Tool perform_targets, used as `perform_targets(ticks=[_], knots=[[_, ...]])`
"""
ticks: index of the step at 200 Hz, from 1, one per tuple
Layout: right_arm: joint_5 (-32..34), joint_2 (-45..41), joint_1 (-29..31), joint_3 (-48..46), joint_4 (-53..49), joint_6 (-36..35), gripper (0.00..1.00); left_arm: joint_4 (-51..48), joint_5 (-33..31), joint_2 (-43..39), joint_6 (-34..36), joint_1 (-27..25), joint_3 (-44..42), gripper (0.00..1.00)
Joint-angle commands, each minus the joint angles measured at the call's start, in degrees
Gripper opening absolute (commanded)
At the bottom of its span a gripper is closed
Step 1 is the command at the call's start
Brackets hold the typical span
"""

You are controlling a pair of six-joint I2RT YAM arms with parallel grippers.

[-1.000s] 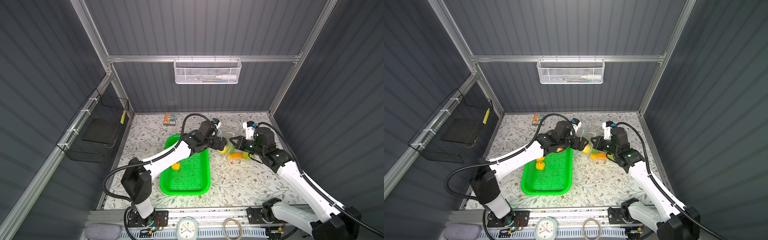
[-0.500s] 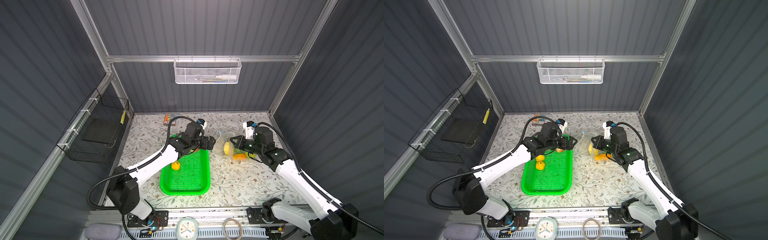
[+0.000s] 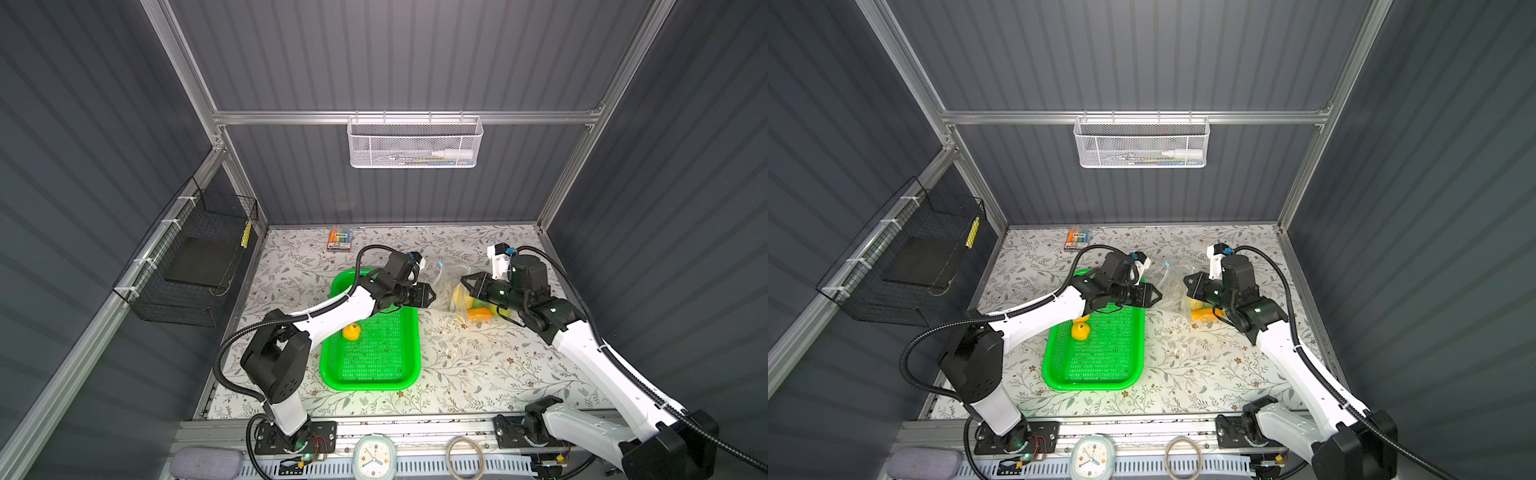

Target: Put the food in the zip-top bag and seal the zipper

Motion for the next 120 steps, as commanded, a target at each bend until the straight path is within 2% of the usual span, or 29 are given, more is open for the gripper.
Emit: perform_targets(ticks=[1,7,14,45,81,120], knots=[[2.4,-0.7,-0.3,-0.9,-0.2,-1.5,0.00,1.9,3.0,0.5,-0.7,-0.2,1.8,0.18],[3.3,-0.5,-0.3,-1.0,-0.8,-2.0,0.00,2.1,3.2,0.7,-0.9,-0.1,2.1,0.07],[4.1,-0.5,-0.3,-1.2,-1.5,-2.5,0.00,2.3,3.4,0.8,-0.9,-0.2,2.6,0.00],[6.0,-1.6,-0.6,-1.4,-3.5,-4.7,0.00,2.4,3.2,0.4,-1.1,-0.1,4.3,0.00],[14.5,-4.1,-1.3,3.1,-11.2,-11.9,0.00,2.1,2.6,-1.7,-0.9,-0.2,6.3,0.00],[18.0,-7.8,-1.9,8.4,-14.7,-16.3,0.00,3.5,6.1,-3.6,-2.7,-0.6,9.5,0.00]])
